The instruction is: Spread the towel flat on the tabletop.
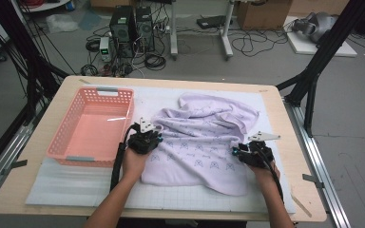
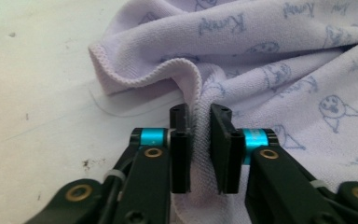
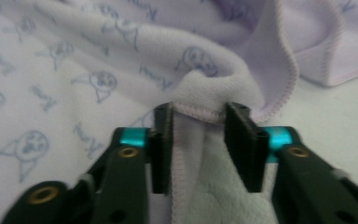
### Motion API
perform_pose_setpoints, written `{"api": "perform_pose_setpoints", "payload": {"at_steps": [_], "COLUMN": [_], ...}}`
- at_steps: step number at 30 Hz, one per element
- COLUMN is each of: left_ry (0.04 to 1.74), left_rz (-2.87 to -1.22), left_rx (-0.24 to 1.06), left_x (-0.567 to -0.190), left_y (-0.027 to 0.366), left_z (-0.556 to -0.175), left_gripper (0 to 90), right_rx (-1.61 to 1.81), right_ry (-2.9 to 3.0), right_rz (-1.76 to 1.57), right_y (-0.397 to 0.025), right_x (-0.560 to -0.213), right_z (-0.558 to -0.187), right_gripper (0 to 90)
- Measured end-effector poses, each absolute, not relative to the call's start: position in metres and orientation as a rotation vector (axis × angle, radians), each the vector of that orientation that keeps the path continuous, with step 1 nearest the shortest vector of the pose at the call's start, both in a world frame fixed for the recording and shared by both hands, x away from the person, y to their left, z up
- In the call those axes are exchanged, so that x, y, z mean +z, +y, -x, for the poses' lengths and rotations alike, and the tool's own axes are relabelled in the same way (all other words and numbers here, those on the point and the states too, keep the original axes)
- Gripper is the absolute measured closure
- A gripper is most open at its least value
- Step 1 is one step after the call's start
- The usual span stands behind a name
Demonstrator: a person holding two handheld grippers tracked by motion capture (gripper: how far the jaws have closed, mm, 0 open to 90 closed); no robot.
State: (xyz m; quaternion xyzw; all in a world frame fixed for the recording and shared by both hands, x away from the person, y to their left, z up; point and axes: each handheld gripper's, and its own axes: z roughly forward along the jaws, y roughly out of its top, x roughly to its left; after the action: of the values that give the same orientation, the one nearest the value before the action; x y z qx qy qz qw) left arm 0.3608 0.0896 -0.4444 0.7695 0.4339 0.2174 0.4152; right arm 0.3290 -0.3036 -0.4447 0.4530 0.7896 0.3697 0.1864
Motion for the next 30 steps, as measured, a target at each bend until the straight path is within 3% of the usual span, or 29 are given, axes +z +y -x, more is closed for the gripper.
{"api": "perform_pose_setpoints", "payload": {"at_steps": [3,8,12,15,17,20,30], "left_ry": [1.084,1.07,1.058,1.026,1.0,0.958,0.897], "left_rz": [-1.931,-1.906,-1.894,-1.905,-1.91,-1.903,-1.868], "left_rx": [0.53,0.513,0.462,0.444,0.439,0.431,0.383], "left_x": [-0.445,-0.449,-0.447,-0.443,-0.439,-0.434,-0.429], "left_y": [0.092,0.093,0.094,0.096,0.099,0.108,0.126], "left_z": [-0.361,-0.358,-0.354,-0.346,-0.338,-0.323,-0.284], "left_gripper": [75.8,74.9,53.6,51.4,49.9,49.3,46.8], "right_rx": [1.071,0.907,0.881,0.882,0.89,0.923,0.993], "right_ry": [2.24,2.12,2.031,2.029,2.029,2.02,2.0], "right_rz": [-1.292,-1.305,-1.358,-1.359,-1.35,-1.327,-1.302], "right_y": [-0.307,-0.32,-0.336,-0.336,-0.334,-0.334,-0.333], "right_x": [-0.446,-0.445,-0.447,-0.448,-0.446,-0.439,-0.426], "right_z": [-0.33,-0.33,-0.328,-0.328,-0.326,-0.319,-0.28], "right_gripper": [83.4,86.3,86.2,83.6,75.1,69.6,63.2]}}
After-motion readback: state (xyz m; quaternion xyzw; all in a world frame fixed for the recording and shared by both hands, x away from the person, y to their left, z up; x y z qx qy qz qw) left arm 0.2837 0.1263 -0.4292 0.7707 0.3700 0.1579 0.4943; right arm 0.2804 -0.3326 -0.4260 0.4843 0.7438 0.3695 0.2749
